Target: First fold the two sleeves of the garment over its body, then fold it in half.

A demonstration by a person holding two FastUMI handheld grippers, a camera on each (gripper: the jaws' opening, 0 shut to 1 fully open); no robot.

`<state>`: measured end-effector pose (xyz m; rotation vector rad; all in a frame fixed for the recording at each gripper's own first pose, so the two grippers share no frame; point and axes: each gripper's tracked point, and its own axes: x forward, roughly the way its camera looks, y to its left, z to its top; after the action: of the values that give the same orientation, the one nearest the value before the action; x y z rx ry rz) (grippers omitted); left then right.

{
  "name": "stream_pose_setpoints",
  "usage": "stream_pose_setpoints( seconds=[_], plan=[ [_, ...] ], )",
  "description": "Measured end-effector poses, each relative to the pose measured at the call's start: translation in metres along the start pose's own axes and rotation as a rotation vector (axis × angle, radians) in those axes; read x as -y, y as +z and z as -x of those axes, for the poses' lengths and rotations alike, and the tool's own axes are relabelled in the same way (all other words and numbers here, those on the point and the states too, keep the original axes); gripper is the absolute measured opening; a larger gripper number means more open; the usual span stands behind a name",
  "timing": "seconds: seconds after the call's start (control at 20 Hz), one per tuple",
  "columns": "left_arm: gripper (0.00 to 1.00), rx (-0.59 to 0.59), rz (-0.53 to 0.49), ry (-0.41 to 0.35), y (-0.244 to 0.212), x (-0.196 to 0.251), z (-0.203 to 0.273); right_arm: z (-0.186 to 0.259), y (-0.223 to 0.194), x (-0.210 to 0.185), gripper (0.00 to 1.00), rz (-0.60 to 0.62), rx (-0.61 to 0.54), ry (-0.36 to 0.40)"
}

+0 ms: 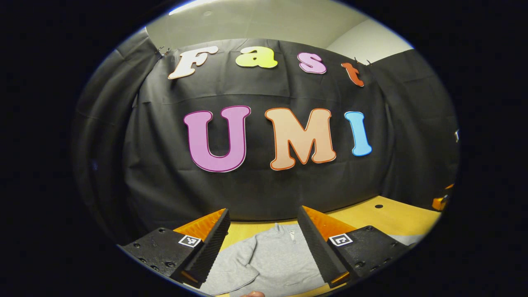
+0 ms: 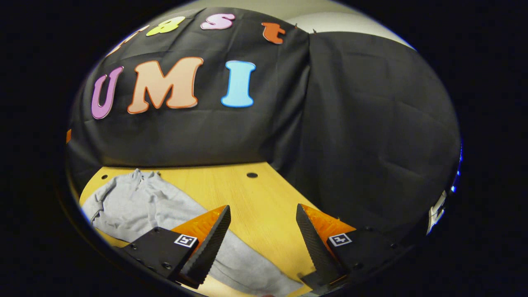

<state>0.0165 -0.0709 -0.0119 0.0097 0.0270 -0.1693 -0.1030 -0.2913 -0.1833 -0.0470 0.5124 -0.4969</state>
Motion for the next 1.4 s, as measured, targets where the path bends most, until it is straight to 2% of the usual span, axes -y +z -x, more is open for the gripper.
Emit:
stream_pose_setpoints(
  seconds=[0.3, 0.6, 1.15, 1.2, 1.3, 1.4],
  plan=[
    [0.96, -0.015, 0.002, -0.035, -0.006, 0.020, -0.006, -0.003, -0.079, 0.027, 1.00, -0.016, -0.197, -0.024],
    [0.96, -0.030, -0.005, -0.062, -0.012, 0.040, -0.009, 0.013, -0.154, 0.035, 1.00, 0.034, -0.392, 0.015],
    [0.97, -0.049, -0.016, -0.074, -0.016, 0.077, -0.012, 0.027, -0.213, 0.020, 1.00, 0.117, -0.605, 0.158],
    [0.97, -0.051, -0.017, -0.071, -0.016, 0.080, -0.012, 0.027, -0.215, 0.015, 1.00, 0.093, -0.622, 0.169],
    [0.96, -0.056, -0.013, -0.065, -0.018, 0.087, -0.013, 0.027, -0.215, 0.016, 0.87, 0.082, -0.643, 0.174],
    [0.96, -0.065, -0.002, -0.058, -0.020, 0.095, -0.015, 0.025, -0.214, 0.011, 0.72, 0.119, -0.642, 0.208]
  ],
)
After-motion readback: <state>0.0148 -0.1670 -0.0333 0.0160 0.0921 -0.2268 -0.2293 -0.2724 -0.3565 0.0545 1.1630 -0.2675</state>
